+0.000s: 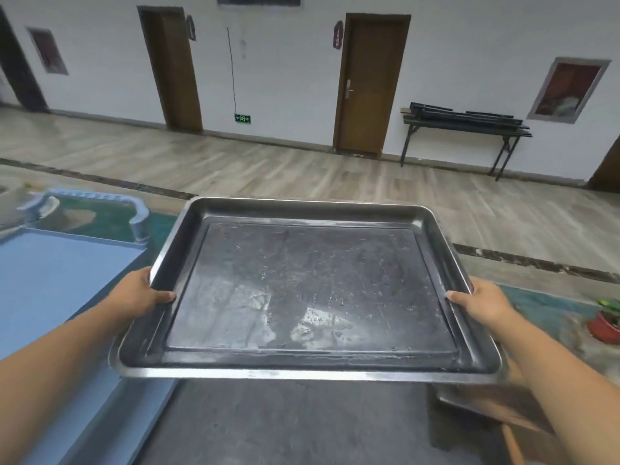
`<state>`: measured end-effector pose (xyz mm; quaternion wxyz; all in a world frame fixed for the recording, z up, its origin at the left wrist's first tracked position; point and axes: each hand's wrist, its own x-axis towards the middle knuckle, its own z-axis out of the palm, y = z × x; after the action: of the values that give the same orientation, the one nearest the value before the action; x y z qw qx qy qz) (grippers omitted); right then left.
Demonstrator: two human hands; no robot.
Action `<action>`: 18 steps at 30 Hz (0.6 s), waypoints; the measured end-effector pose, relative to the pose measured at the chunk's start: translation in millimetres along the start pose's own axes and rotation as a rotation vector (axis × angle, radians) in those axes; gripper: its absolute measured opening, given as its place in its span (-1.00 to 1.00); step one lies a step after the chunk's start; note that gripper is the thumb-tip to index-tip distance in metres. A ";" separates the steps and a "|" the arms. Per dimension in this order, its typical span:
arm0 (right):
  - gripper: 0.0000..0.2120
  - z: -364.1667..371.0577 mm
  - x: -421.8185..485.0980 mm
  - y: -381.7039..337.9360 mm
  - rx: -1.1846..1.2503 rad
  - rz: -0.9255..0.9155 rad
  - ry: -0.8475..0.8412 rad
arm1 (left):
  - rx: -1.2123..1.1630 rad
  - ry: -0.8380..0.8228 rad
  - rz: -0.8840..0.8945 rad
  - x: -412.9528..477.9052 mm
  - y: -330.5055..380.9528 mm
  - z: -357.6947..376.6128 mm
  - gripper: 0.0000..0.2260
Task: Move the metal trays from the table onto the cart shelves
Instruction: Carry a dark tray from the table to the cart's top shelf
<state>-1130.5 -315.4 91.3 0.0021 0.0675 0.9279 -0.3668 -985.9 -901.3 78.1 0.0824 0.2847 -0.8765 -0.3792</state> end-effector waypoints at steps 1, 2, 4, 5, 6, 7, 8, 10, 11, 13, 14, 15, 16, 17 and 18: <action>-0.90 13.3 15.0 -12.6 0.008 -0.019 -0.021 | -0.010 0.020 -0.024 7.2 -8.1 -6.7 -0.73; -0.91 27.3 30.8 -24.6 0.020 -0.038 -0.042 | -0.022 0.039 -0.048 13.9 -16.2 -13.6 -0.73; -0.91 56.3 63.5 -49.8 0.024 -0.087 -0.082 | -0.050 0.073 -0.094 26.5 -31.3 -26.7 -0.74; -0.91 71.4 80.3 -63.2 0.025 -0.110 -0.109 | -0.054 0.091 -0.117 31.4 -38.4 -32.4 -0.74; -0.90 87.1 97.0 -77.8 0.035 -0.133 -0.138 | -0.051 0.116 -0.141 35.8 -45.3 -38.2 -0.74; -0.89 103.8 114.0 -93.1 0.049 -0.160 -0.170 | -0.049 0.149 -0.167 39.8 -52.1 -44.4 -0.74; -0.87 121.3 131.3 -109.1 0.056 -0.188 -0.200 | -0.050 0.186 -0.195 44.1 -58.6 -50.9 -0.74; -0.85 157.2 162.2 -143.1 0.056 -0.241 -0.254 | -0.054 0.245 -0.248 51.1 -70.7 -64.1 -0.75; -0.86 174.1 176.9 -161.7 0.054 -0.269 -0.281 | -0.059 0.272 -0.273 53.7 -75.8 -70.2 -0.74; -0.89 205.1 203.7 -200.9 0.055 -0.324 -0.333 | -0.056 0.330 -0.327 55.1 -84.3 -81.3 -0.71; -0.89 219.9 216.0 -221.3 0.048 -0.360 -0.353 | -0.048 0.368 -0.355 53.5 -87.2 -86.7 -0.71; -0.88 234.2 226.0 -241.7 0.034 -0.400 -0.377 | -0.043 0.408 -0.383 50.7 -89.2 -92.5 -0.70; -0.86 248.1 233.6 -261.1 0.023 -0.436 -0.408 | -0.046 0.444 -0.408 46.4 -91.1 -97.6 -0.71; -0.86 261.5 239.8 -280.5 0.021 -0.469 -0.441 | -0.054 0.478 -0.429 41.4 -93.7 -103.0 -0.72; -0.86 275.5 245.5 -299.3 0.023 -0.501 -0.472 | -0.063 0.508 -0.449 35.3 -96.6 -108.1 -0.73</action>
<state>-1424.4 -688.6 80.5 0.1258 -0.2493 0.8853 -0.3719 -933.8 -1041.1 82.3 0.2215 0.5532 -0.7314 -0.3317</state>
